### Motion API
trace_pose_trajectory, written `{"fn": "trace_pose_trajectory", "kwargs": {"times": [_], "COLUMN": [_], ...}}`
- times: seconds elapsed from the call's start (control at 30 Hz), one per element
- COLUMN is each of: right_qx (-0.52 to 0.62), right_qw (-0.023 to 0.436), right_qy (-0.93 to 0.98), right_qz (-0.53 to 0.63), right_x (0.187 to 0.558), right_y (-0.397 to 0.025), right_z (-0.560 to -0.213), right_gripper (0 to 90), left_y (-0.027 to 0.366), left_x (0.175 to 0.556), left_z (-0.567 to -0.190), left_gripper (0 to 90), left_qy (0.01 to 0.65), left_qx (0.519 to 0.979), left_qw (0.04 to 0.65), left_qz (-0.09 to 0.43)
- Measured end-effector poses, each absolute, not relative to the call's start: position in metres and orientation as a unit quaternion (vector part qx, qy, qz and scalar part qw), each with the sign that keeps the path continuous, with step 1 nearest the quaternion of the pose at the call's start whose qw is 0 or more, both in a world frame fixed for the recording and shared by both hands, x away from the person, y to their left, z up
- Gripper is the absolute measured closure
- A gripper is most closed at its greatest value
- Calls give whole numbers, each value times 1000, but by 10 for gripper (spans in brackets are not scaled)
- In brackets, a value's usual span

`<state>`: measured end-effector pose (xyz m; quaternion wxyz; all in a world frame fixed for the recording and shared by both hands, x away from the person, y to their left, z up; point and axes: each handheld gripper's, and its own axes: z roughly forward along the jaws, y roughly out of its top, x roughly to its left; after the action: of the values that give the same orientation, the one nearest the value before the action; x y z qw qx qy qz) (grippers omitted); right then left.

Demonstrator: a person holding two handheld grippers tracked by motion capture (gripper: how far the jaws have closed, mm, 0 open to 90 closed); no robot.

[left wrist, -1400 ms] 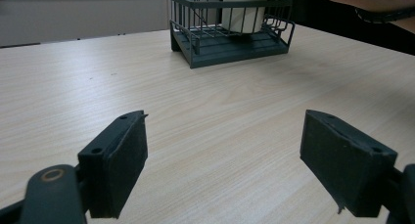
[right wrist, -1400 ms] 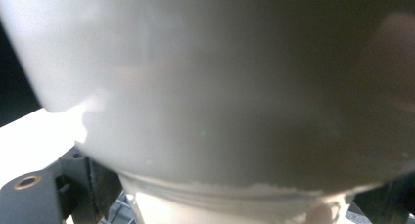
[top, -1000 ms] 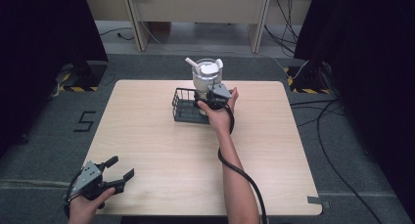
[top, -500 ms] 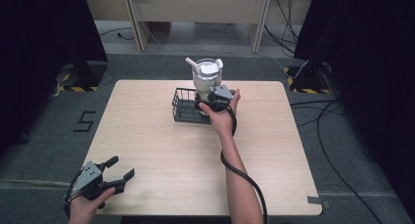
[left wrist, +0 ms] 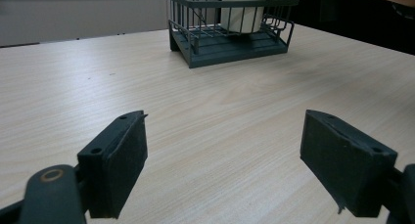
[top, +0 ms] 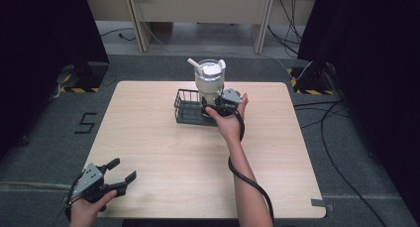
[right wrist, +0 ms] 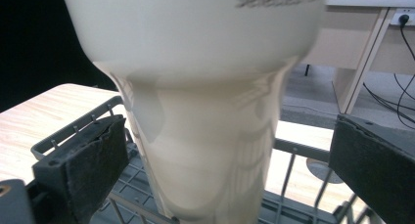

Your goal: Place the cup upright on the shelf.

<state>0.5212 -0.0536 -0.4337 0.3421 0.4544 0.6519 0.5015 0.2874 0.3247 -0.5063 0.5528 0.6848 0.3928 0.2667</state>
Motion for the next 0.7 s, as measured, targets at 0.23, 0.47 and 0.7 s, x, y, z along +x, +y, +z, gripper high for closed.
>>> {"fn": "trace_pose_trajectory", "kwargs": {"times": [0.23, 0.47, 0.7], "right_qx": [463, 466, 467], "right_qw": [335, 330, 325], "right_qy": [653, 655, 655], "right_qz": [497, 495, 496], "right_x": [514, 507, 499], "right_y": [-62, -72, -80], "right_z": [-431, -429, -427], "right_gripper": [31, 48, 63], "left_y": [324, 325, 325], "left_x": [287, 287, 287], "left_z": [-506, -506, -506], "left_gripper": [169, 169, 169], "left_qy": [393, 393, 394], "left_qx": [685, 685, 685], "left_qw": [552, 552, 552], "left_qz": [267, 267, 267]}}
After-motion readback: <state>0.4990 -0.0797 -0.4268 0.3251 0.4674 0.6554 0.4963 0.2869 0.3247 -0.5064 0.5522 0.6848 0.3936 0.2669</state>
